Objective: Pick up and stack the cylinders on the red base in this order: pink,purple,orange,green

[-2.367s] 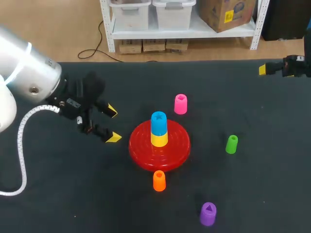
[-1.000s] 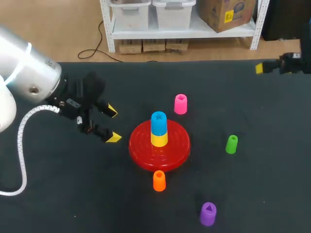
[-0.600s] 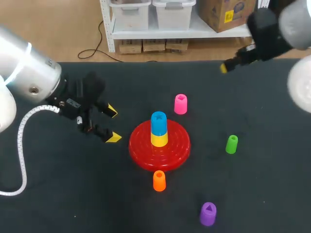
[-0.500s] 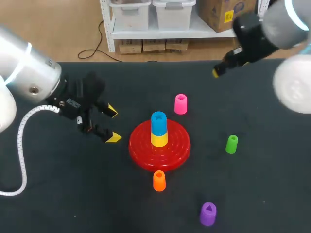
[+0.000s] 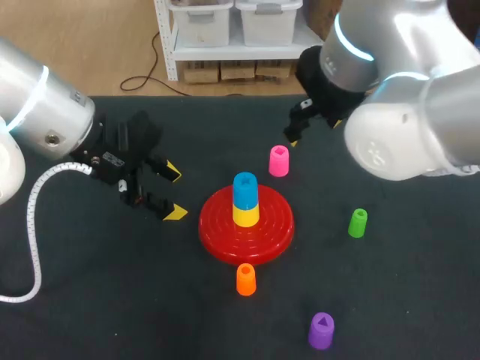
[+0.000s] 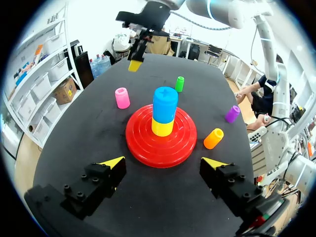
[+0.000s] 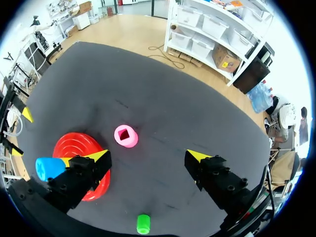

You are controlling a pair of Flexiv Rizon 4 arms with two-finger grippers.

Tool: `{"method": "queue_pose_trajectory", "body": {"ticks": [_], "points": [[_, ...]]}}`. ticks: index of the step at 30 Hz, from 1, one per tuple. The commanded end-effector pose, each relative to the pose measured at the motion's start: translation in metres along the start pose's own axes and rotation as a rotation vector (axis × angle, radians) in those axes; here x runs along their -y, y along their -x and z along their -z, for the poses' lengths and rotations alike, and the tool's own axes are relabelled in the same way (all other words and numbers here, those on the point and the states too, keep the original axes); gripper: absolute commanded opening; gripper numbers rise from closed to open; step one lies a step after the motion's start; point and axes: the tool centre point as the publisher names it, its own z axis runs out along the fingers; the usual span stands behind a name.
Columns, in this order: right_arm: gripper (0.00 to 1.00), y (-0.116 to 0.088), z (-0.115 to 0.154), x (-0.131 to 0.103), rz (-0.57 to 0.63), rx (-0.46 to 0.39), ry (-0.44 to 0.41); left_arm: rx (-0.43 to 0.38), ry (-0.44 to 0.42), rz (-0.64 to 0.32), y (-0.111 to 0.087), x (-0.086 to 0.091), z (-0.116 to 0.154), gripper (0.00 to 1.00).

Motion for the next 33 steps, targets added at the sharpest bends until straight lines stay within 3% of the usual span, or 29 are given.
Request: {"method": "queue_pose_trajectory", "body": {"ticks": [1,12,24,33], "points": [[1.0,0.012,-0.019,-0.009,-0.008,-0.045,0.001,-0.004,-0.001,0.001,0.0,-0.001,0.0,1.0],[1.0,0.018,-0.046,-0.026,-0.013,-0.132,0.055,-0.004,-0.001,0.001,0.0,-0.001,0.0,1.0],[1.0,0.014,-0.056,-0.033,0.004,-0.157,0.015,-0.004,-0.001,0.001,0.0,-0.001,0.0,1.0],[0.69,0.01,-0.056,-0.035,0.015,-0.151,0.013,-0.004,-0.001,0.001,0.0,-0.001,0.0,1.0]]}}
